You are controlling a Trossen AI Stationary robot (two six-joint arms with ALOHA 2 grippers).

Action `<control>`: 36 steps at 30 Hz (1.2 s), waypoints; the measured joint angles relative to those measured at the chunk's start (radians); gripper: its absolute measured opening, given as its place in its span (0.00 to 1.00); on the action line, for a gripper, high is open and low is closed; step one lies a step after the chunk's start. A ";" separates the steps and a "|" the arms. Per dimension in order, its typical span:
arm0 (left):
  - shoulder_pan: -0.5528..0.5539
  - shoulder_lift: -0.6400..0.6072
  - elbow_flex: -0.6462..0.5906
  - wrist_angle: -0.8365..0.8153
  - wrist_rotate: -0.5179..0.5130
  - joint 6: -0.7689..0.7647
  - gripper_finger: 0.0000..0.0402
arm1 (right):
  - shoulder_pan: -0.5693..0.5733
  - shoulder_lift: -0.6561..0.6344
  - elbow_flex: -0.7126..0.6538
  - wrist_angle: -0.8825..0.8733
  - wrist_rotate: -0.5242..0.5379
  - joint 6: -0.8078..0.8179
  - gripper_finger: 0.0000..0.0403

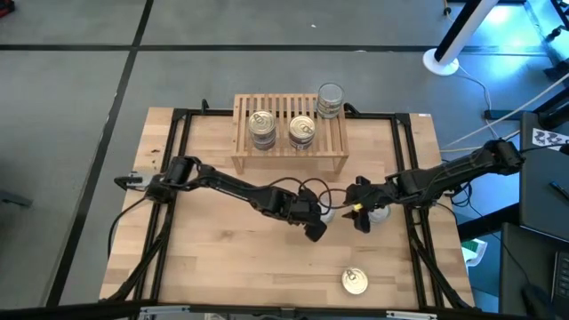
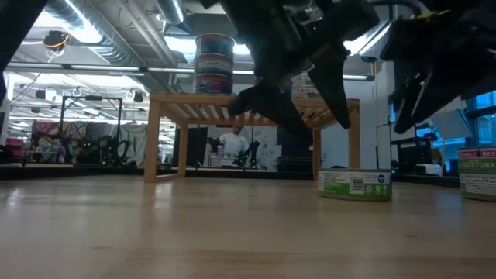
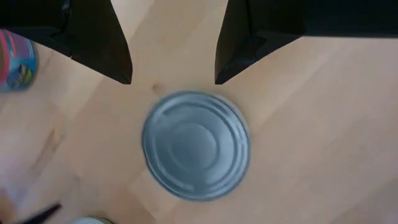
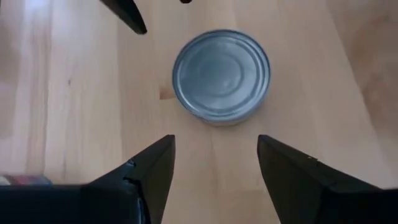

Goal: Stack canned seafood by type on shelf
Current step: Put the green tuna can on the shelf

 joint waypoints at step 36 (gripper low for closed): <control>0.045 0.099 0.004 0.031 0.012 -0.113 0.42 | 0.000 0.154 -0.010 0.124 0.053 0.161 0.57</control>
